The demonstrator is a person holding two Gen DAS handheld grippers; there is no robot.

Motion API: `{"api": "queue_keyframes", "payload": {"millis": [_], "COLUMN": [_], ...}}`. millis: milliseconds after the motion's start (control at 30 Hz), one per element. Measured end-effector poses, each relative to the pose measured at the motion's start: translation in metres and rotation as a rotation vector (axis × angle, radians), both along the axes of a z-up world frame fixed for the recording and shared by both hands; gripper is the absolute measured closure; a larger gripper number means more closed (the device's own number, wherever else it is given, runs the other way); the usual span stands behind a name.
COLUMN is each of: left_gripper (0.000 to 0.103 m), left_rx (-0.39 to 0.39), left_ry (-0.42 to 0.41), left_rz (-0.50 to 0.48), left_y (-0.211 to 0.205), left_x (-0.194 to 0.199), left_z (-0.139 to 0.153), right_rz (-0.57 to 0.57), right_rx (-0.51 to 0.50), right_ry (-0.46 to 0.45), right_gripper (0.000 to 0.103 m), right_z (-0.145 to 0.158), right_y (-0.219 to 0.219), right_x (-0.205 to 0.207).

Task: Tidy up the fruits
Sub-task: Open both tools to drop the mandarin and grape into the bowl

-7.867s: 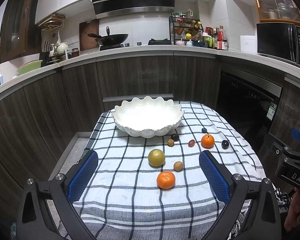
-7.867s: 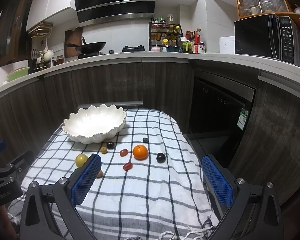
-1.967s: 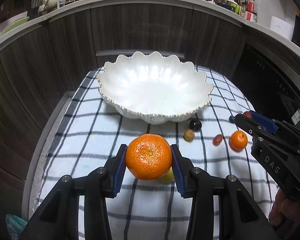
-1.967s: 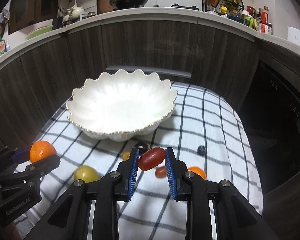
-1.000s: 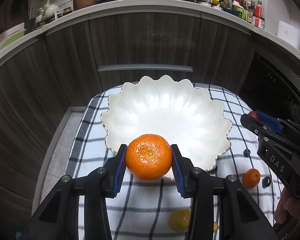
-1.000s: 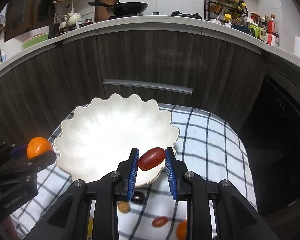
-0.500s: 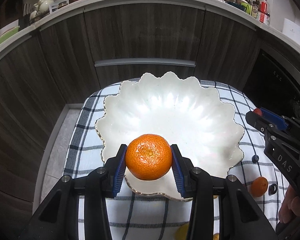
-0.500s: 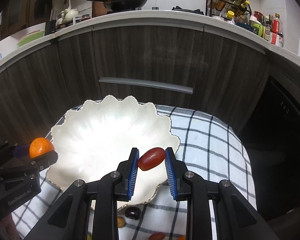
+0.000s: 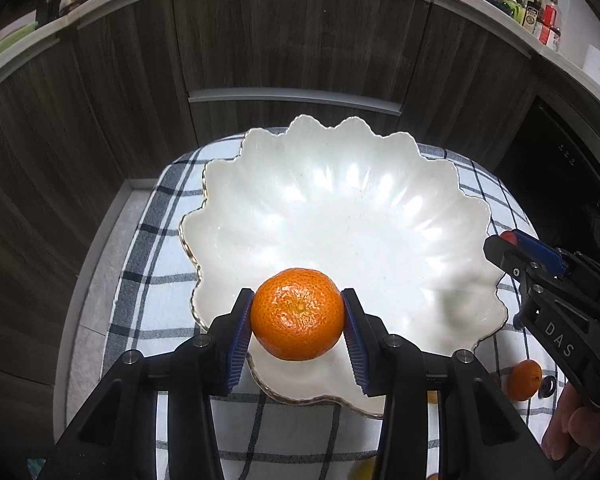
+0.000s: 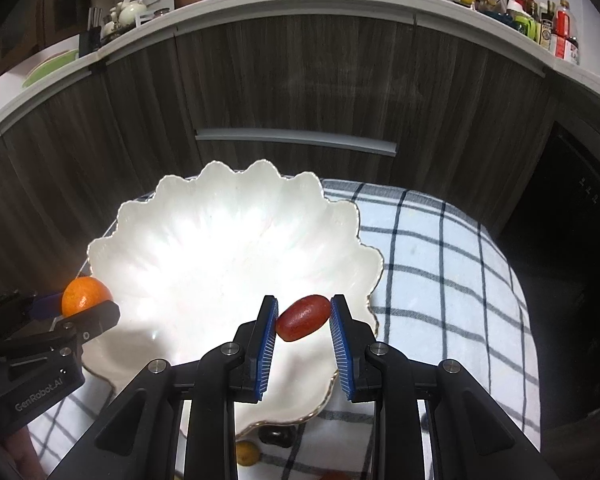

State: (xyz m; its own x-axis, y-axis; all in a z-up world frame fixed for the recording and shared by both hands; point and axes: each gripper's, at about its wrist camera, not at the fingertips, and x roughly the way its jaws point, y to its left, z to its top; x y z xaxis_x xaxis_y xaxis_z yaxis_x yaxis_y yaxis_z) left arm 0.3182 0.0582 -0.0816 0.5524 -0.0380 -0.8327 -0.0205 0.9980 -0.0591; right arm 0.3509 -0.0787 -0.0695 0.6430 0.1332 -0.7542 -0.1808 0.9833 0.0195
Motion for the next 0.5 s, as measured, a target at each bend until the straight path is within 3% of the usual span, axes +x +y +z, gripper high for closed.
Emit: {"api": "queue_keyframes", "payload": {"millis": [67, 133, 200, 267, 333, 400, 500], "left_gripper": [0.055, 0.04, 0.033, 0.032, 0.031, 0.027, 0.022], "left_rx": [0.013, 0.03, 0.046, 0.052, 0.056, 0.058, 0.062], "left_ry": [0.001, -0.021, -0.047, -0.05, -0.053, -0.054, -0.059], "left_rz": [0.001, 0.003, 0.008, 0.01, 0.013, 0.014, 0.018], "left_y": [-0.001, -0.001, -0.002, -0.001, 0.0, 0.0, 0.0], "left_x": [0.0, -0.002, -0.004, -0.004, -0.004, -0.004, -0.004], "left_z": [0.0, 0.003, 0.007, 0.01, 0.012, 0.013, 0.014], "right_rz": [0.005, 0.008, 0.013, 0.003, -0.006, -0.028, -0.041], "right_rx": [-0.001, -0.002, -0.007, -0.013, 0.002, 0.008, 0.007], "right_ry": [0.007, 0.006, 0.01, 0.011, 0.001, -0.018, -0.024], "right_gripper": [0.075, 0.074, 0.073, 0.058, 0.032, 0.025, 0.024], "right_z": [-0.001, -0.001, -0.001, 0.0, 0.001, 0.005, 0.007], "right_y": [0.001, 0.002, 0.003, 0.003, 0.0, -0.003, -0.005], "right_x": [0.0, 0.0, 0.001, 0.002, 0.001, -0.001, -0.001]}}
